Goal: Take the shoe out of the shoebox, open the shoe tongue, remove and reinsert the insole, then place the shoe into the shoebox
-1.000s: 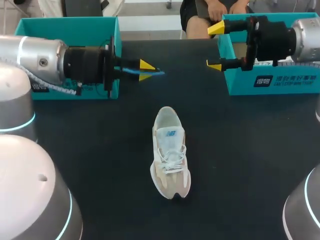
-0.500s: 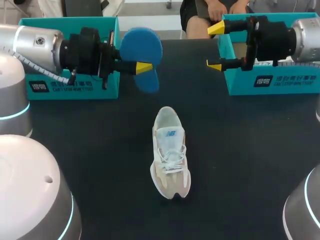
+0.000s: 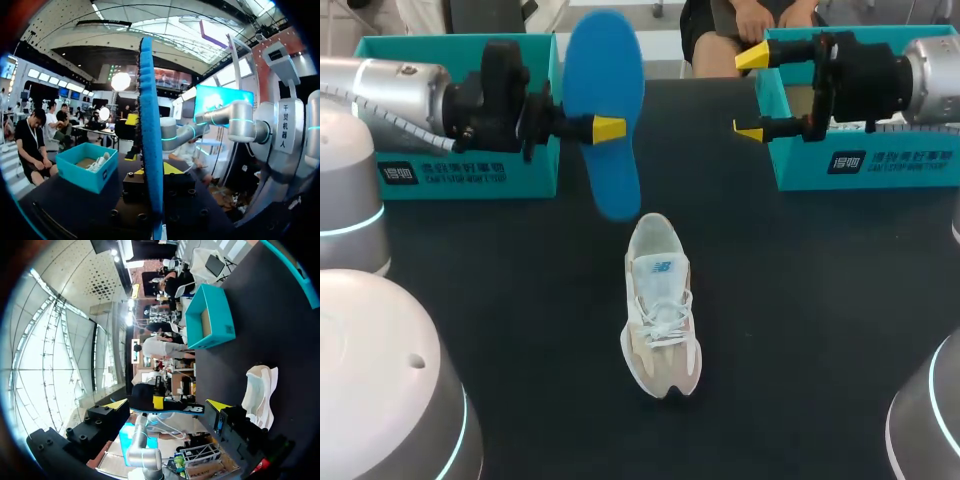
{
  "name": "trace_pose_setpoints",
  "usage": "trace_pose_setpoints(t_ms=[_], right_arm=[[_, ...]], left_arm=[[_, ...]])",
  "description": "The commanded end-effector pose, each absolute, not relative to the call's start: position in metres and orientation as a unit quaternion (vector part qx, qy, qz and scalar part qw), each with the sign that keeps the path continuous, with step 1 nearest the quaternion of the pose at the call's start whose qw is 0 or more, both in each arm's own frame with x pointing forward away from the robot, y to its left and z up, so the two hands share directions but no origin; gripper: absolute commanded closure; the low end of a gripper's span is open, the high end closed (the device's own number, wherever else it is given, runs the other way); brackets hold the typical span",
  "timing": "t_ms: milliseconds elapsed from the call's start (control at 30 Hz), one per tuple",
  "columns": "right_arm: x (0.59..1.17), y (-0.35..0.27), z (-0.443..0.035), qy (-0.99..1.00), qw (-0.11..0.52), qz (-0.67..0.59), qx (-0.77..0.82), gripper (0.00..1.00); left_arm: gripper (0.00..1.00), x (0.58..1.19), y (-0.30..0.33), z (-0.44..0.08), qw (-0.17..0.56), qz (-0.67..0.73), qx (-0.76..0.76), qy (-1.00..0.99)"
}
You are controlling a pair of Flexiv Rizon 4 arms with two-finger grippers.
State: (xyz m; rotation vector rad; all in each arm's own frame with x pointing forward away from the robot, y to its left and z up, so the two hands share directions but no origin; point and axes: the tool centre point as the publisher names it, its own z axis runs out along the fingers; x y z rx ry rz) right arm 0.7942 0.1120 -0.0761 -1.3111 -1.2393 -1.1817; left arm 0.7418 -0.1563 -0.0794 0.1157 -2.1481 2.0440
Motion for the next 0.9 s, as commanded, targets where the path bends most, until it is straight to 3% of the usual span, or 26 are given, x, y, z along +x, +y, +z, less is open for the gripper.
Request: trace_pose_setpoints(t_ms=[33, 467, 900], right_arm=[[0.794, 0.113, -0.077, -0.506, 0.472, -0.483, -0.536, 0.0], [0.794, 0.113, -0.077, -0.506, 0.472, -0.483, -0.536, 0.0], [0.794, 0.113, -0.077, -0.506, 0.472, -0.483, -0.536, 0.0]], left_arm=[[1.0, 0.742, -0.157, -0.08, 0.285, 0.648, 0.259, -0.657], [1.0, 0.742, -0.157, -0.08, 0.285, 0.648, 0.259, -0.657], [1.0, 0.761, -0.168, -0.122, 0.376, 0.595, 0.363, -0.611]])
